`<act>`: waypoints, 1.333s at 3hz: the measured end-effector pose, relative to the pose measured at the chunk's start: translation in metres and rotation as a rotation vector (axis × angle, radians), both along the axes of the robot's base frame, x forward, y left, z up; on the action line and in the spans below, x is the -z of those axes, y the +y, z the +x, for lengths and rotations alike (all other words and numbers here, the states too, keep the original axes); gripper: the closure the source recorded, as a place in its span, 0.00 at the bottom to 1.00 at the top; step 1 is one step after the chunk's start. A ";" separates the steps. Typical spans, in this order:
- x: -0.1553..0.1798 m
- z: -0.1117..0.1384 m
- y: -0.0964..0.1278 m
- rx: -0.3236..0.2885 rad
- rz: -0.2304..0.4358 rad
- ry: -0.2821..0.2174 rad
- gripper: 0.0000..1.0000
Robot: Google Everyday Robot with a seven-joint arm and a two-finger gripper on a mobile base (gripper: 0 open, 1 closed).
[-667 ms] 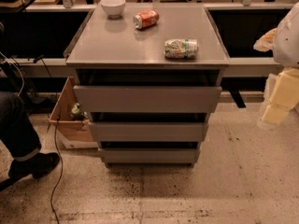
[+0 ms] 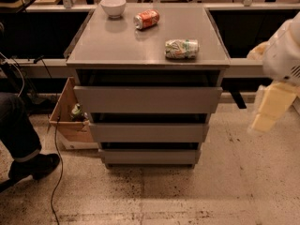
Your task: Open top drawer
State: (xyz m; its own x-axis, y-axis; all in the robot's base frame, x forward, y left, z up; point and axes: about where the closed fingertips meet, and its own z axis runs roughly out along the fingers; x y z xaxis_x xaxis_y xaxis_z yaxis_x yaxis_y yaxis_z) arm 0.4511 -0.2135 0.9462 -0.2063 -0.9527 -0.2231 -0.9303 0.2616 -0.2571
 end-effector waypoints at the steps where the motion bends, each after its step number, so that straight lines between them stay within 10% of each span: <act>1: 0.042 0.023 0.006 -0.013 0.007 -0.003 0.00; 4: 0.164 0.107 0.038 -0.071 0.150 -0.041 0.00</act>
Offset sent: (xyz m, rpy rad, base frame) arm 0.0917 0.0208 -0.1573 0.1021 -0.0167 0.0561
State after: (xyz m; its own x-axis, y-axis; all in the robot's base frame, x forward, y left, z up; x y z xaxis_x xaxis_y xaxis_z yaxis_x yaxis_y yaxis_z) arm 0.5585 -0.1751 0.7818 -0.1275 -0.9198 -0.3710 -0.9373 0.2341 -0.2582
